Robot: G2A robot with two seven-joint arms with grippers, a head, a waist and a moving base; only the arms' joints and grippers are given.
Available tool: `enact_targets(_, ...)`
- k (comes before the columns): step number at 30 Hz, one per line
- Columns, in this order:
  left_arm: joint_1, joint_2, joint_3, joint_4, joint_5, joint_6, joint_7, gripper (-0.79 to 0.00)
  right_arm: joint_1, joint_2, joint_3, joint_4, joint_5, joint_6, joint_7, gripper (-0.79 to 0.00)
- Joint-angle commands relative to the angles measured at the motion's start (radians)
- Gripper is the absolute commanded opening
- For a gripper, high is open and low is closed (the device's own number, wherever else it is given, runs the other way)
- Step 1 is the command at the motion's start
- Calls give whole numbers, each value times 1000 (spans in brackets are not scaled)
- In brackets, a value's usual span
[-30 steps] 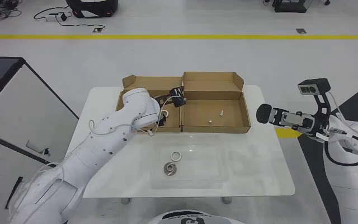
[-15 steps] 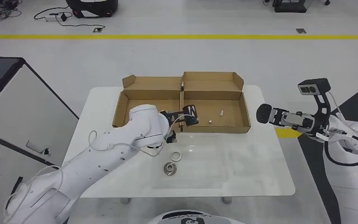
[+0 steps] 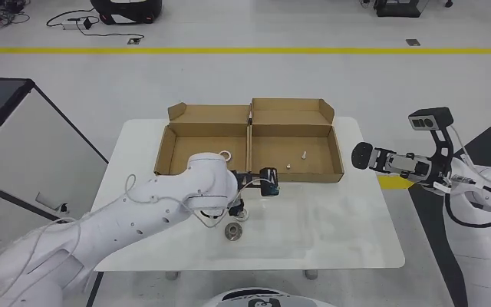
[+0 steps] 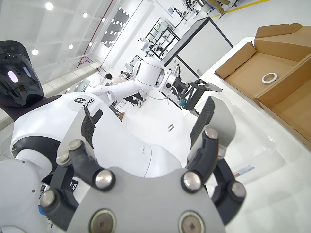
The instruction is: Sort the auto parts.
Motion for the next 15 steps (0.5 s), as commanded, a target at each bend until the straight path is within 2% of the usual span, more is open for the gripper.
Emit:
enact_targets(1, -12, 5, 18, -2, -18, -3, 3, -12, 0, 0, 0, 0, 0, 0, 0, 0)
enact_targets(4, -32, 12, 45, 2, -26, -1, 1, 0, 0, 0, 0, 0, 0, 0, 0, 0)
enact_targets(15, -51, 22, 105, 33, -42, -5, 5, -102, 0, 0, 0, 0, 0, 0, 0, 0)
